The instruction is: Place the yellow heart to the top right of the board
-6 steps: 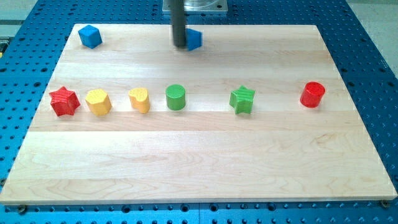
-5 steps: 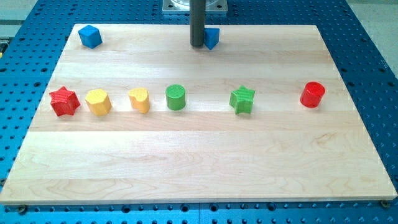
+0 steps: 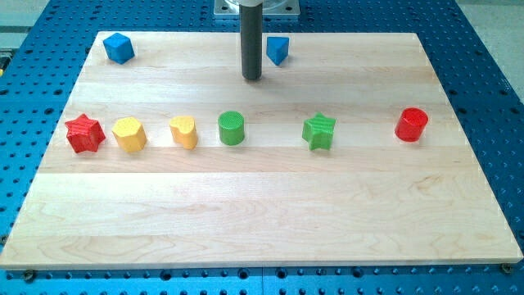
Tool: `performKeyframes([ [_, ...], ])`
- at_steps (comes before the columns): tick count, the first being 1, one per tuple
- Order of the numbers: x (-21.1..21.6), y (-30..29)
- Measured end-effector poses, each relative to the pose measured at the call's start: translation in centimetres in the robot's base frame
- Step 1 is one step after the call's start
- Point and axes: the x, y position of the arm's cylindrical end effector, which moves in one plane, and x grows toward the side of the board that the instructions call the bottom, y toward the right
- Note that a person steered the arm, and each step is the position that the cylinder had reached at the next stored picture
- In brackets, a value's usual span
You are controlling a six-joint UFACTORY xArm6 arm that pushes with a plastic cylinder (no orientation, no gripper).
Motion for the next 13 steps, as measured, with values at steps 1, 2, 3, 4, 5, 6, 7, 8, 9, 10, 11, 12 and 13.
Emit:
performKeyframes([
  [1,2.9,-2.1],
  [2,6.8,-11.8],
  [3,13.9,-15.1],
  [4,18.6,-13.3],
  [5,14.6,-8.1],
  [6,8.6,-4.6],
  [7,12.1,-11.4],
  [8,12.2,-14.6],
  [9,8.4,-12.8],
  [10,5.4,-0.3],
  [11,5.2,2.8],
  [12,8.0,0.3],
  [13,7.3,7.8],
])
